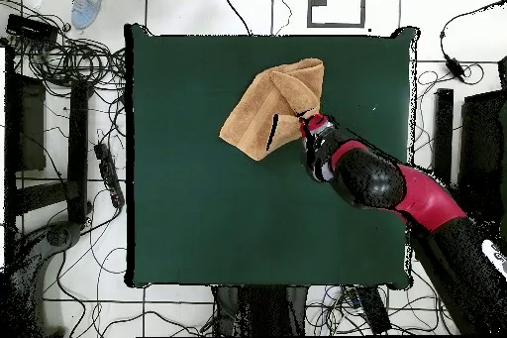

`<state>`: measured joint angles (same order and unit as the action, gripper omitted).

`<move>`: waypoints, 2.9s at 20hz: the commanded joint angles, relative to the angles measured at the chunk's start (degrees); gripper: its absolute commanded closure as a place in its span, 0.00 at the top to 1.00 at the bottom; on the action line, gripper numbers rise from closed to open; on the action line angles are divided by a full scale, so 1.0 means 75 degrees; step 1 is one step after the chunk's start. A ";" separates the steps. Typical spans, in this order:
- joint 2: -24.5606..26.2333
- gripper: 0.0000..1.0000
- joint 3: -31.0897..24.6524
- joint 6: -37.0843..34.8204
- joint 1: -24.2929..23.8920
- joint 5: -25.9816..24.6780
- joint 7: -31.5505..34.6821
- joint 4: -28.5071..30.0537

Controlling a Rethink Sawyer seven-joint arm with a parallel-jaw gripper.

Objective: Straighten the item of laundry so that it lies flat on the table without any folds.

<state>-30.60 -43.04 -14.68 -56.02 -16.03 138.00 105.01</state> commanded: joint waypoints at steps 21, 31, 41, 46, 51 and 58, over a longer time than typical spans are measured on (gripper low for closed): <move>0.2242 0.00 -0.1525 -0.0195 -0.1406 -0.2133 -0.1481 0.0415; 0.3019 0.00 -0.1719 -0.0605 -0.2130 -0.2757 -0.1847 0.0350; 0.3461 0.00 -0.1621 -0.0987 -0.2372 -0.3273 -0.2184 0.0157; 0.3852 0.00 -0.1937 -0.1058 -0.2484 -0.3325 -0.2479 0.0035; 0.4268 0.00 -0.2272 -0.1243 -0.2703 -0.3262 -0.2700 0.0098; 0.4531 0.00 -0.2891 -0.1470 -0.2821 -0.3185 -0.2812 0.0312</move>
<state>0.17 -59.82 -16.66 -79.04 -39.02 136.78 106.17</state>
